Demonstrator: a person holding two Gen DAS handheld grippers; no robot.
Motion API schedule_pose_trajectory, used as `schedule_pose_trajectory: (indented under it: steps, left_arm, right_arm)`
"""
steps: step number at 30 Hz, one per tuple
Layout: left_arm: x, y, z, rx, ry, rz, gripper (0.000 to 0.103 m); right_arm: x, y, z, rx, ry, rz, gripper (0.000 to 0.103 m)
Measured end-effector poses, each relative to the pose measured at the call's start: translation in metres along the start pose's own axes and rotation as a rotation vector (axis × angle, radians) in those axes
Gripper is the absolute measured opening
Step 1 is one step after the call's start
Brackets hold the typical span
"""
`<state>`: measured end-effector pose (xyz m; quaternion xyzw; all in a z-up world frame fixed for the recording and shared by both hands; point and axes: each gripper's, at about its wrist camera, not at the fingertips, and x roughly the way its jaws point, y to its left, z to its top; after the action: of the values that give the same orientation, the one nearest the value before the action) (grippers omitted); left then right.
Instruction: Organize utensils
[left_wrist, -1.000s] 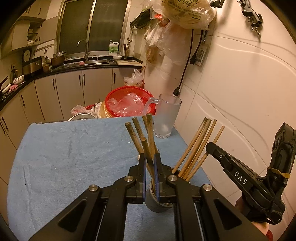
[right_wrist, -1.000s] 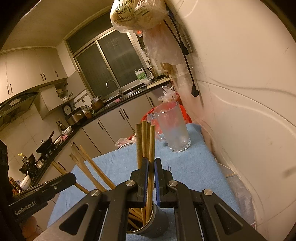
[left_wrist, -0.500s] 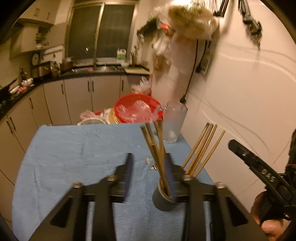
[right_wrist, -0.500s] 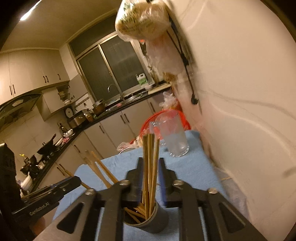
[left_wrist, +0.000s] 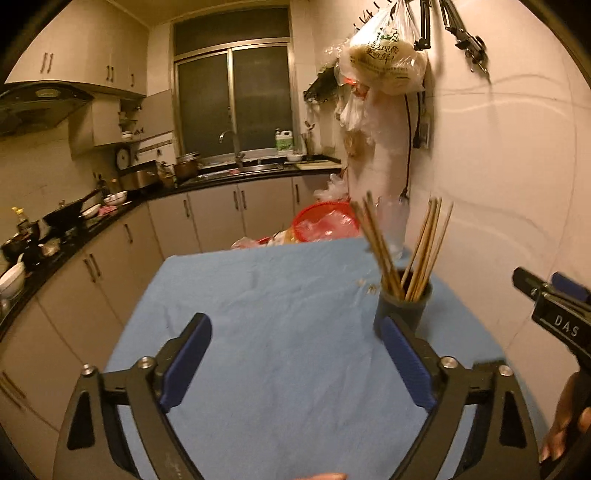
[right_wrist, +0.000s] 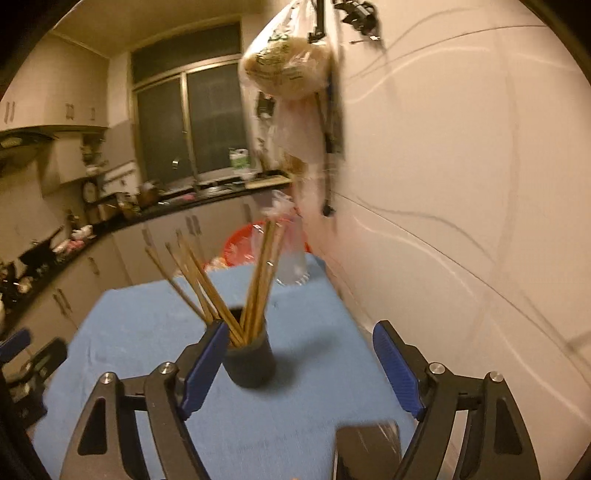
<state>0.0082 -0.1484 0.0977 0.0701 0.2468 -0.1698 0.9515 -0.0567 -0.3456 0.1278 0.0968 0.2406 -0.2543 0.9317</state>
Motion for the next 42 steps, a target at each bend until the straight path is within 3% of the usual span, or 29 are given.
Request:
schedule_pose_trajectory:
  steps: [5, 11, 29, 42]
  left_arm:
    - [-0.021, 0.008, -0.031, 0.002, 0.038, -0.030, 0.101]
    - [-0.019, 0.026, -0.047, -0.033, 0.089, 0.014, 0.101]
    - [-0.023, 0.024, -0.058, -0.028, 0.093, -0.016, 0.101]
    - [-0.011, 0.015, -0.060, 0.016, 0.121, 0.027, 0.101]
  right_arm:
    - [-0.045, 0.004, -0.034, 0.048, -0.047, -0.013, 0.083]
    - [-0.067, 0.018, -0.057, -0.030, -0.041, -0.035, 0.083]
    - [-0.065, 0.030, -0.059, -0.080, -0.030, -0.027, 0.083]
    - [-0.052, 0.032, -0.059, -0.068, -0.004, -0.027, 0.083]
